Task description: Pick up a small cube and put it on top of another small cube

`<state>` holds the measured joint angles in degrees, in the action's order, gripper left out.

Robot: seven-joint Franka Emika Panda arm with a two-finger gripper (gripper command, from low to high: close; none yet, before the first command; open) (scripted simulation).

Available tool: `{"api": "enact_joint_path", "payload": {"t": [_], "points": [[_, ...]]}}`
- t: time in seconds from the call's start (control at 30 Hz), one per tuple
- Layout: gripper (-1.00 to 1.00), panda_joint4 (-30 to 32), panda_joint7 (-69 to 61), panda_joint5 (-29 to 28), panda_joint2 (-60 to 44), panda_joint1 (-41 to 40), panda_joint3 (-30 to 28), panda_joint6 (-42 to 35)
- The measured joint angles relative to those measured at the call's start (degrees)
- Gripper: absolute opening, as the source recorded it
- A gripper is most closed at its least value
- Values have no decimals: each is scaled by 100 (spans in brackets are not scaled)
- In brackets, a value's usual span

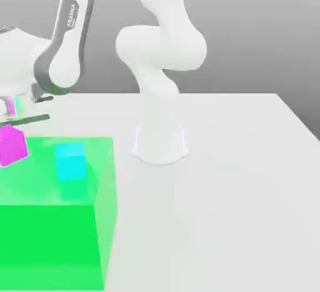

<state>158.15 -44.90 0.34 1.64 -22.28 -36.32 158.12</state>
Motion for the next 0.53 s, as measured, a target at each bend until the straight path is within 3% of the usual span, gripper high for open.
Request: {"api": "enact_joint_path", "payload": {"t": [0.53], "points": [[-100,-63,-1212,1678,-1005,-98,490,602]]}}
